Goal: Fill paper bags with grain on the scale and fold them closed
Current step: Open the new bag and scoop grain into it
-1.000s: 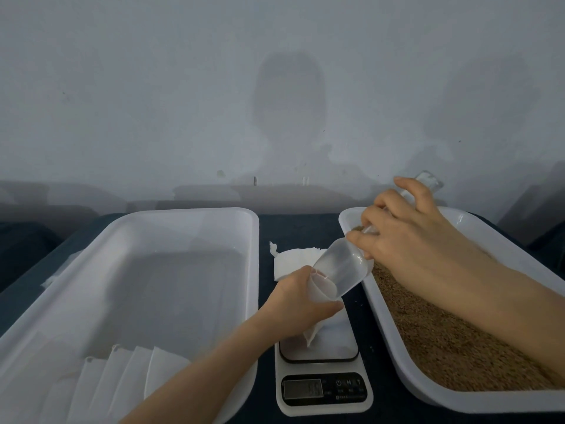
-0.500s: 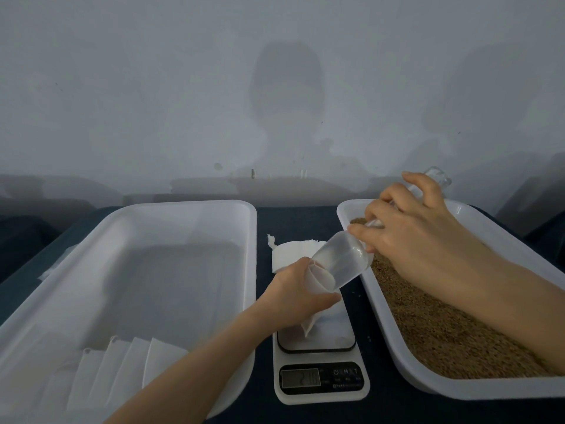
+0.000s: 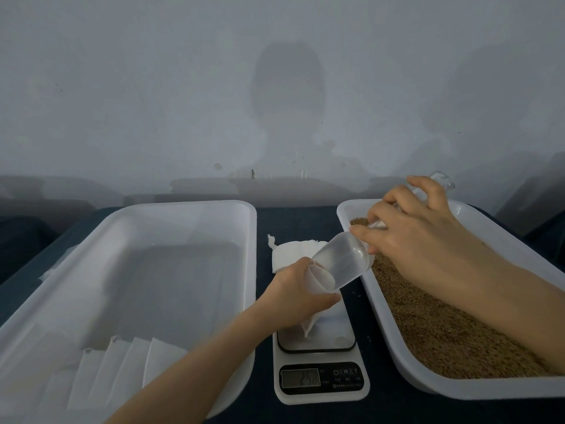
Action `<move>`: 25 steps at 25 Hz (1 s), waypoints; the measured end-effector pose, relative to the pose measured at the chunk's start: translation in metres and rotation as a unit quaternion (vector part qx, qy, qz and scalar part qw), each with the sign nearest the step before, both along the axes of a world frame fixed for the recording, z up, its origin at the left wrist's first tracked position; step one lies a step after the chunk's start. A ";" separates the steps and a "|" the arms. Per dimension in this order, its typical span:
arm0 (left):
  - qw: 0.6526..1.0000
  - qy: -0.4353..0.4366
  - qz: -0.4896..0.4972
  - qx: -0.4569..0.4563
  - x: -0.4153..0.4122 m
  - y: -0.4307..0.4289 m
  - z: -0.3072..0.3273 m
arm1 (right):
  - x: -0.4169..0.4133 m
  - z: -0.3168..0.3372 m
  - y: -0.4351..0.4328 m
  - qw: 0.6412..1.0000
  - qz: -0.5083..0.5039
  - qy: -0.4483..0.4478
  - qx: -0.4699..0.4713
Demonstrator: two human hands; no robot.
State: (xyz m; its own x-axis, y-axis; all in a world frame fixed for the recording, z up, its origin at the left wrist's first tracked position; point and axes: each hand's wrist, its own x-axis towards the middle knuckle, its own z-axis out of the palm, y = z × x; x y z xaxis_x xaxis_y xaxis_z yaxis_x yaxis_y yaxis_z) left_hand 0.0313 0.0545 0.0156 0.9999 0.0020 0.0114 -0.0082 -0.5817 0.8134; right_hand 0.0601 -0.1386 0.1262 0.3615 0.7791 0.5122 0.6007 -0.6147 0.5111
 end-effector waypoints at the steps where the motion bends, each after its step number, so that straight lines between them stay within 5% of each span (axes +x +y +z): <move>1: 1.000 0.000 -0.001 0.000 0.000 0.000 0.000 | 0.000 0.000 0.000 1.000 0.002 -0.002 -0.002; 10: 1.000 0.000 -0.001 -0.016 -0.002 0.000 0.003 | 0.007 0.000 -0.011 0.999 -0.007 0.029 0.013; 14: 1.000 0.002 0.001 -0.029 -0.003 0.000 0.003 | 0.021 -0.004 -0.030 0.991 -0.066 0.039 0.114; 16: 1.000 0.005 0.001 -0.026 -0.003 0.000 0.003 | 0.034 -0.017 -0.044 0.967 -0.163 0.106 0.167; 20: 1.000 0.010 0.005 -0.017 -0.003 0.000 0.002 | 0.059 -0.060 -0.069 0.865 -0.314 0.328 0.215; 25: 1.000 0.016 0.003 -0.022 -0.002 0.001 0.001 | 0.066 -0.089 -0.079 0.828 -0.435 0.335 0.109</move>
State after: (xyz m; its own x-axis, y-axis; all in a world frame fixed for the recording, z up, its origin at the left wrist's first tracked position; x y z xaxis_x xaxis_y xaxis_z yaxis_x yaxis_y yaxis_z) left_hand 0.0293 0.0551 0.0170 0.9998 0.0084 -0.0202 0.0215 -0.5455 0.8378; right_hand 0.1264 -0.2178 0.0375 0.9979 -0.0114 0.0633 -0.0153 -0.9980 0.0615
